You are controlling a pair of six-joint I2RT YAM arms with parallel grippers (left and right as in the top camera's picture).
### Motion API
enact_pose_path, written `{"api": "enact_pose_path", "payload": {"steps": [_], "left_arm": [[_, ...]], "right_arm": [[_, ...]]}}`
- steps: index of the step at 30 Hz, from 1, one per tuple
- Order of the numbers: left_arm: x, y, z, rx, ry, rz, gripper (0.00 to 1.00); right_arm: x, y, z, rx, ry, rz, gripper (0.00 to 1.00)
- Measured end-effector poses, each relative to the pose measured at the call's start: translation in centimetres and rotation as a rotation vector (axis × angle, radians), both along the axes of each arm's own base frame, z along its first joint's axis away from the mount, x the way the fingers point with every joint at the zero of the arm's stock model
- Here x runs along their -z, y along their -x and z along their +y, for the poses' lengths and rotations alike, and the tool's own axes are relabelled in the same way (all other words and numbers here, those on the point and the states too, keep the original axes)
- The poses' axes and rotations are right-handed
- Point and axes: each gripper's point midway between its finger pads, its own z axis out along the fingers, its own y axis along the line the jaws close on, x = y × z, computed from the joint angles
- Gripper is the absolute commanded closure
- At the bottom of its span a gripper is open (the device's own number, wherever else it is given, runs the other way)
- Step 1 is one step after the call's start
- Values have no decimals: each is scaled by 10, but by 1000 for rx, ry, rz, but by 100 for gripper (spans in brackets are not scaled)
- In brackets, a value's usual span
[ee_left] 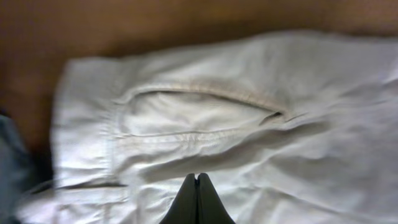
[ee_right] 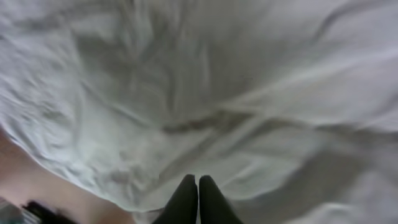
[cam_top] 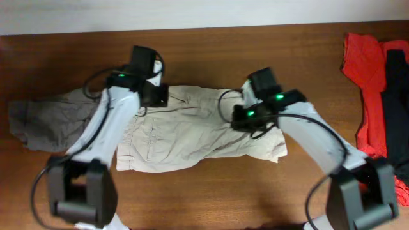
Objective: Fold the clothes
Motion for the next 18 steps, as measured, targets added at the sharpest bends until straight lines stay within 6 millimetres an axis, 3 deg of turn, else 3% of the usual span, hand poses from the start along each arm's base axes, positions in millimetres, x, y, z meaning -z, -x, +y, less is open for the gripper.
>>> {"api": "enact_pose_path", "payload": {"steps": [3,9,14,18], "left_arm": [[39,3,2,1,-49,92,99],[108,13,15,-12,-138,247,99],[108,9,17,-15,-164,234,100],[108,9,17,-16,-164,234,99]], "right_arm": [[30,21,2,-1,67,132,96],[79,56,-37,39,286,367,96],[94,69,-77,104,472,439,96],[92,79,-128,231,644,497,96]]}}
